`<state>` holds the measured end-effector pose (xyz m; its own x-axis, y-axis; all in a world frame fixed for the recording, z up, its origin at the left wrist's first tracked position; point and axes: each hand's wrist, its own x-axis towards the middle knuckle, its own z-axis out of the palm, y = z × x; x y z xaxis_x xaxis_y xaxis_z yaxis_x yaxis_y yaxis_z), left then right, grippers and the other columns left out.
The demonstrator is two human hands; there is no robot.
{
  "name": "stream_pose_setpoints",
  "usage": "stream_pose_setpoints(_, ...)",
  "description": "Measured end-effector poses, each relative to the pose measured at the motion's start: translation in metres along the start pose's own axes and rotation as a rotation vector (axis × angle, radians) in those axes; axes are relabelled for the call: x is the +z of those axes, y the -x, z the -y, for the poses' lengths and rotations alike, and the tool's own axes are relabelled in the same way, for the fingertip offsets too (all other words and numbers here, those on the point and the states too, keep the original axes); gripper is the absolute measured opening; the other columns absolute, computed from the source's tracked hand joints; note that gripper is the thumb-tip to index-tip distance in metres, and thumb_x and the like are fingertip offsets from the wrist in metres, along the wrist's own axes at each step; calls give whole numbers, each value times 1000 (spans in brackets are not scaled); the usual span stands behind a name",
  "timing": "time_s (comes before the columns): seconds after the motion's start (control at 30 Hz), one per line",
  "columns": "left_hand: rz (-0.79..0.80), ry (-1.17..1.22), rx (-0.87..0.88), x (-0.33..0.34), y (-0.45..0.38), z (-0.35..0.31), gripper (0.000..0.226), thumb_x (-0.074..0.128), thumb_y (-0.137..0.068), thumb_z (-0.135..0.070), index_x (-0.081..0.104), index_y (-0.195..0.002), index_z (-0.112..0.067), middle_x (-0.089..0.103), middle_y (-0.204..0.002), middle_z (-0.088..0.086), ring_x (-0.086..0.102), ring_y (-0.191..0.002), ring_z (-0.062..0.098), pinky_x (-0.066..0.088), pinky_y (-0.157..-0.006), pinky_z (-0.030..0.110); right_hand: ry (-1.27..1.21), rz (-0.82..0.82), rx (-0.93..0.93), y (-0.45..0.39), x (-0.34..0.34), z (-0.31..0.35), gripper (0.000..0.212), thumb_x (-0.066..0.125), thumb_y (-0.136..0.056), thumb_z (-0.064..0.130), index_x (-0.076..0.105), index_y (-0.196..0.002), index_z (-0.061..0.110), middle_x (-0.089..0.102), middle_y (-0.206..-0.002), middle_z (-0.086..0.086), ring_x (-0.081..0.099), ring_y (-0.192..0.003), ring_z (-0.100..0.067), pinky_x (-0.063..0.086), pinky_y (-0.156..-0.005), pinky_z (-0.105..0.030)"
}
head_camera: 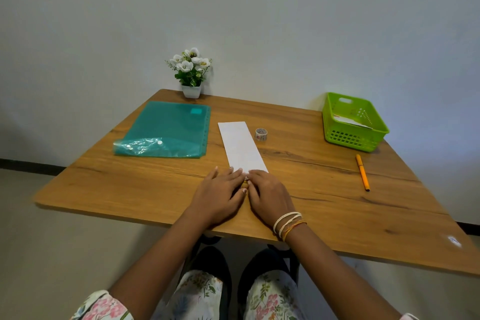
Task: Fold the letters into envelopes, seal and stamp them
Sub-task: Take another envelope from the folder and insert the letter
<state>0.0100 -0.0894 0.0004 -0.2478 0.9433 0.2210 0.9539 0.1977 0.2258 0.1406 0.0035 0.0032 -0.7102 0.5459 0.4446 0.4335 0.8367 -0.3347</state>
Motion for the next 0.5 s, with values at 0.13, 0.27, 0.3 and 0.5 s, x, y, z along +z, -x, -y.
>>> stream_pose_setpoints(0.13, 73, -82, 1, -4, 6, 0, 56, 19, -101, -48, 17, -153, -29, 18, -159, -11, 10, -147, 6, -1, -120, 44, 58, 141, 7, 8, -5, 1, 41, 39, -99, 29, 49, -138, 20, 49, -144, 1, 41, -135, -12, 26, -113, -27)
stream_pose_setpoints(0.27, 97, -126, -8, -6, 9, 0, 60, 14, -98, -52, 14, -153, -28, 14, -160, -10, 7, -148, 7, -2, -120, 44, 121, 121, 119, 11, -19, -15, 41, 36, -100, 31, 48, -138, 23, 47, -145, 5, 40, -135, -9, 27, -111, -25)
stream_pose_setpoints(0.3, 95, -124, -11, -6, 10, 0, 62, 13, -97, -53, 14, -153, -28, 15, -160, -10, 8, -148, 7, -2, -121, 43, 127, 115, 140, 11, -20, -16, 41, 37, -100, 31, 49, -138, 23, 48, -144, 6, 40, -135, -8, 28, -111, -24)
stream_pose_setpoints(0.5, 88, -87, -17, -6, 10, -1, 61, 16, -98, -54, 16, -153, -28, 16, -160, -10, 10, -147, 7, 1, -121, 42, 142, 91, 170, 4, -16, -9, 37, 44, -97, 28, 59, -129, 16, 59, -133, -1, 53, -123, -15, 40, -104, -29)
